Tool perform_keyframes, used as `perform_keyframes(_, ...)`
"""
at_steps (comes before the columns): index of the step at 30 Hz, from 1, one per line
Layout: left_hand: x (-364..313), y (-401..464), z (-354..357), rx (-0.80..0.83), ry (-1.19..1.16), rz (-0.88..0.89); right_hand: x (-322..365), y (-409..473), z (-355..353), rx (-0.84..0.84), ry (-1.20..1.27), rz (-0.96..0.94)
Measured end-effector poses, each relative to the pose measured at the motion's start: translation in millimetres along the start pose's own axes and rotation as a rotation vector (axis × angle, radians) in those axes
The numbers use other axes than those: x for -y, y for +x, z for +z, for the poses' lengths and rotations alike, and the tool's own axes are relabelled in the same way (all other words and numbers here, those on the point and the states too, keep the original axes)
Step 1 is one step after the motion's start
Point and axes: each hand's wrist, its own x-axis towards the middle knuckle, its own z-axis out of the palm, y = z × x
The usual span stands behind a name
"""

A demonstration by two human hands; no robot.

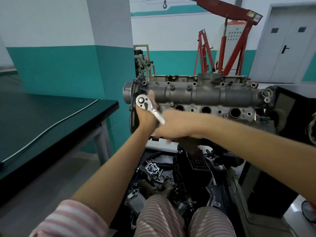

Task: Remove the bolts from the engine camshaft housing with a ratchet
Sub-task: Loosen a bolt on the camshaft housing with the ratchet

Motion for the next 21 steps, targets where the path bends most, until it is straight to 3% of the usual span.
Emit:
perform_keyframes(1, -1, 1, 2, -0.019, -0.012, -0.076, 3, 1, 4, 0.233, 0.332, 0.038)
perform_keyframes(2, -2, 4, 2, -0.007, 0.126, -0.100, 2, 3, 2, 0.344, 0.491, 0.083)
perform_keyframes(3, -4, 5, 0, 0.038, 0.284, -0.059, -2, 7, -2, 0.334, 0.445, 0.110)
perform_keyframes(6, -10, 5, -19, 0.274, 0.577, 0.237, 0, 10, -34, 0.038, -0.256, 0.061)
perform_keyframes(8, -16, 7, -25, 0.392, 0.668, 0.264, 2, 8, -53, -0.289, -0.693, 0.026)
perform_keyframes(10, -19, 7, -22, 0.381, 0.724, 0.272, 2, 7, -52, -0.611, -0.841, 0.019)
perform_keyframes(12, -12, 6, -13, 0.257, 0.628, 0.273, -4, 12, -30, -0.745, -0.829, 0.010)
perform_keyframes(13, -7, 1, -8, 0.175, 0.496, 0.232, -6, 13, -18, -0.639, -0.712, 0.013)
perform_keyframes(15, 3, -6, -2, 0.047, 0.212, 0.182, -2, 11, 0, -0.112, -0.139, 0.019)
perform_keyframes(16, 6, -8, -2, 0.015, 0.170, 0.201, 3, 10, 3, 0.158, 0.208, 0.054)
perform_keyframes(17, 7, -7, -5, 0.028, 0.202, 0.221, 5, 10, -1, 0.301, 0.426, 0.100)
perform_keyframes(18, 5, -5, -8, 0.092, 0.261, 0.235, 3, 11, -6, 0.321, 0.465, 0.135)
perform_keyframes(19, 1, -1, -12, 0.185, 0.333, 0.246, 2, 14, -12, 0.237, 0.367, 0.153)
perform_keyframes(21, -11, 7, -19, 0.364, 0.522, 0.241, 3, 15, -28, -0.031, -0.062, 0.097)
